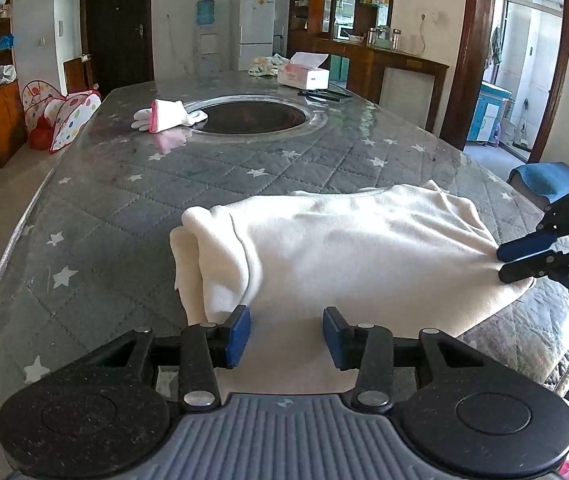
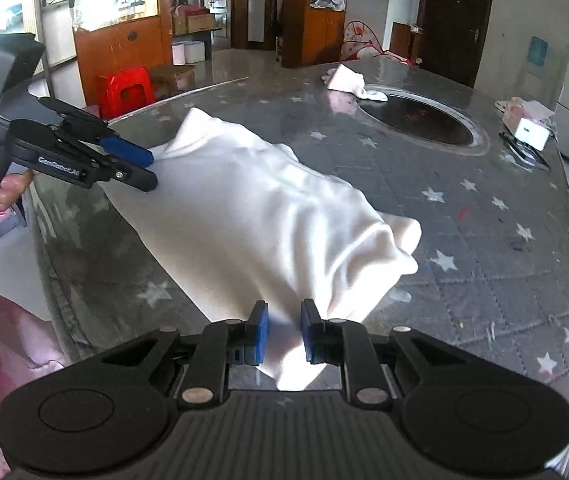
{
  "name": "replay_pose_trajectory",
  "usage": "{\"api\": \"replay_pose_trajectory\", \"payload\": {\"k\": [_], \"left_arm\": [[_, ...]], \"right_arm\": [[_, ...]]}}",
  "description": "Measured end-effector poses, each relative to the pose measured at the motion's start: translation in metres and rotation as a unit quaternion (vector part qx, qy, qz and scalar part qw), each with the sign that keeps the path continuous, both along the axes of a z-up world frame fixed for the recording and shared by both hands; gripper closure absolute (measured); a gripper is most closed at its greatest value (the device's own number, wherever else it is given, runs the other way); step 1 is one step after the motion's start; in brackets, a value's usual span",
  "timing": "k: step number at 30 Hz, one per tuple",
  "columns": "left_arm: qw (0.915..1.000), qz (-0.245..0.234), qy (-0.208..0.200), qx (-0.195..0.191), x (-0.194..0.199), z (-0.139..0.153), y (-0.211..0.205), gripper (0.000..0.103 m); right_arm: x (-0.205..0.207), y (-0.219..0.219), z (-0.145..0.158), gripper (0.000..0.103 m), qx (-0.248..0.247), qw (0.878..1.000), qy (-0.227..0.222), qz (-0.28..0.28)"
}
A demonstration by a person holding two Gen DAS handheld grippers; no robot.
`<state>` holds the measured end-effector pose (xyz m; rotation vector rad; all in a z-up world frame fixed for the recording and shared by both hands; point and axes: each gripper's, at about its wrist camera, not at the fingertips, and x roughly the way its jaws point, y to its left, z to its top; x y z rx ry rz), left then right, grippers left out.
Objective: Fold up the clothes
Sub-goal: 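Smooth the folded shirt with the right gripper while the left gripper presses its edge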
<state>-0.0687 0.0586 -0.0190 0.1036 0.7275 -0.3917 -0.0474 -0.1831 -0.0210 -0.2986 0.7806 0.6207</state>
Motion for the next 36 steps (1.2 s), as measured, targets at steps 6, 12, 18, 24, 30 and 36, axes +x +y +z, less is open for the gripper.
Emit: {"api": "replay_pose_trajectory", "payload": {"k": [6, 12, 18, 24, 30, 36], "left_arm": [[1.0, -0.002, 0.002, -0.007, 0.0, 0.009, 0.0, 0.058], [0.9997, 0.008, -0.001, -0.022, 0.012, 0.016, 0.004, 0.058], [0.9995, 0.021, 0.011, -0.019, 0.027, 0.012, 0.009, 0.058], [0.9995, 0.018, -0.005, -0.025, 0.034, 0.02, 0.008, 0.058], [0.9993, 0.025, -0.005, -0.026, 0.057, 0.017, 0.007, 0.059], [0.9985, 0.049, 0.013, -0.022, 0.071, 0.001, 0.02, 0.06]], "right_arm": [[0.01, -0.002, 0.015, 0.087, 0.014, 1.0, -0.018, 0.001], [0.041, -0.001, 0.01, 0.087, 0.009, 0.999, -0.025, -0.02], [0.062, -0.008, -0.004, 0.085, 0.005, 0.999, -0.007, -0.042], [0.066, -0.003, 0.011, 0.085, 0.004, 0.999, -0.028, -0.031], [0.079, 0.01, 0.004, 0.084, 0.01, 0.999, -0.024, -0.025], [0.085, 0.013, -0.005, 0.084, 0.003, 1.0, -0.013, -0.026]]}}
